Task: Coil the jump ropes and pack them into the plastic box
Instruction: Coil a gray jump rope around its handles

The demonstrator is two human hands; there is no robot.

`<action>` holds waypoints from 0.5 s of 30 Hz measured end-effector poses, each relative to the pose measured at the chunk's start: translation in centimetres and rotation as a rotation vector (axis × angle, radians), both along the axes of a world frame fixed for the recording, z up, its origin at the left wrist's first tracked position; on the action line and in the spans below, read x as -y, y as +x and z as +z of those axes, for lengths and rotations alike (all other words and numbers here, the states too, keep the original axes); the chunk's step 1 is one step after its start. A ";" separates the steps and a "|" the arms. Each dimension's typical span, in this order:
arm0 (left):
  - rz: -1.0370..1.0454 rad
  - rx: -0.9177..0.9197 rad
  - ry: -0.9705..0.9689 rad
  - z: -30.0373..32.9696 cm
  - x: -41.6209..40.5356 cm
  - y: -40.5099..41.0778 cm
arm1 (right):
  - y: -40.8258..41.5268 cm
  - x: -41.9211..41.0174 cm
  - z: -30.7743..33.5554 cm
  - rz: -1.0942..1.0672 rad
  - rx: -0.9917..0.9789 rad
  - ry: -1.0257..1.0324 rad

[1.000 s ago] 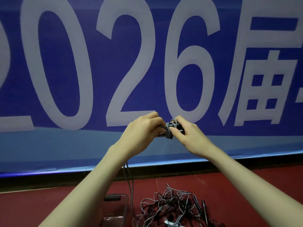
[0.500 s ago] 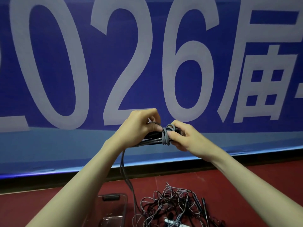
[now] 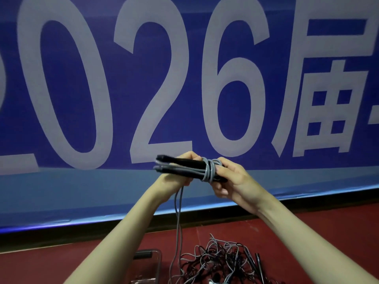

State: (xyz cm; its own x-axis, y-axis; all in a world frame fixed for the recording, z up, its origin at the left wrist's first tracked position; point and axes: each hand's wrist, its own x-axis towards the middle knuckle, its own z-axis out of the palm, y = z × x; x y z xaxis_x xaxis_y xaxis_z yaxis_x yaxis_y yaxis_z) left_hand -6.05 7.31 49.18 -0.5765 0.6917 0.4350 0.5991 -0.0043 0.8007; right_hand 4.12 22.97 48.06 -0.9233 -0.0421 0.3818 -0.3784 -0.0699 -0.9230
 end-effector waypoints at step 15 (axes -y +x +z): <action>0.265 -0.291 -0.163 -1.6 -1.1 3.0 | -0.9 -1.0 1.8 -0.552 -0.088 0.101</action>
